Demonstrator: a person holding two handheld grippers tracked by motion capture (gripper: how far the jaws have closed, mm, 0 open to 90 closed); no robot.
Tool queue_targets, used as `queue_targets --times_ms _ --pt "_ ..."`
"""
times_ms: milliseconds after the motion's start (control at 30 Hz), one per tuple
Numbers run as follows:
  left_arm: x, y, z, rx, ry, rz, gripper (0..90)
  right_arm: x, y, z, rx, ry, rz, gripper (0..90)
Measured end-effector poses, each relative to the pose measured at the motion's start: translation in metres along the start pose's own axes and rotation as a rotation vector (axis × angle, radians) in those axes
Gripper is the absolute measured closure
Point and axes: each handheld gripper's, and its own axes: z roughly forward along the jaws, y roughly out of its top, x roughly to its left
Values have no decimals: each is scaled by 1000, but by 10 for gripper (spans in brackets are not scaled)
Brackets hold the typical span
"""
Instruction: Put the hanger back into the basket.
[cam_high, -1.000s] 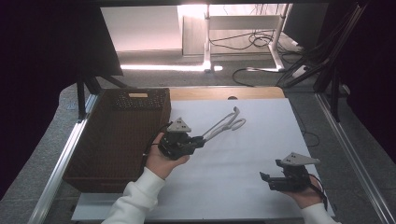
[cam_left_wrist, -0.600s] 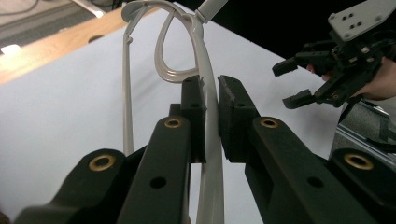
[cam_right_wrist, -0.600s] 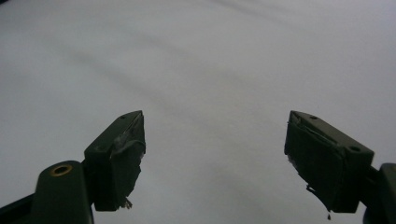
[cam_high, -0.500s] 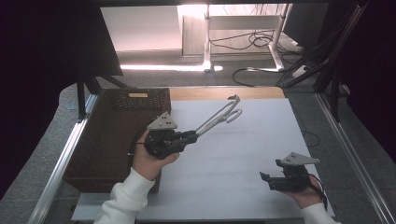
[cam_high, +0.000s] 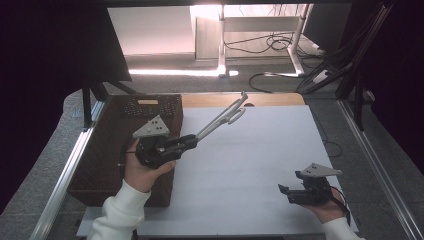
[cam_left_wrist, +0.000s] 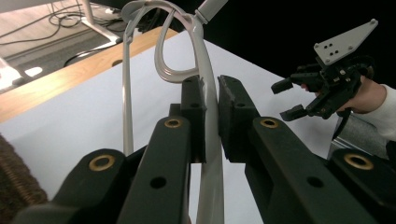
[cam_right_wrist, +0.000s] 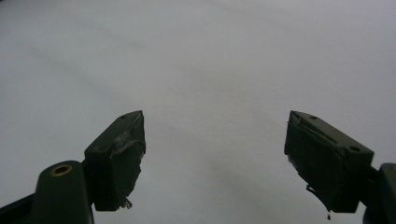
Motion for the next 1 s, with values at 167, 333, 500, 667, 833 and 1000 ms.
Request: queue_targets --times_ms 167,333,500,667,833,1000 --pt "4 -2 -11 -10 17 -1 821 0 0 0 -1 -2 1 211" --pt "9 -4 -23 -27 35 -11 821 0 0 -1 -3 -1 1 211" --pt "14 -6 -35 -46 52 -20 821 0 0 -1 -4 -3 1 211" --pt "18 -7 -47 -66 67 -26 821 0 1 -1 -4 -2 1 211" --pt "23 -11 -58 -78 90 -39 821 0 1 -1 -4 -3 1 211" --pt "32 -18 -70 -90 106 -63 821 0 0 0 -3 -2 2 211"
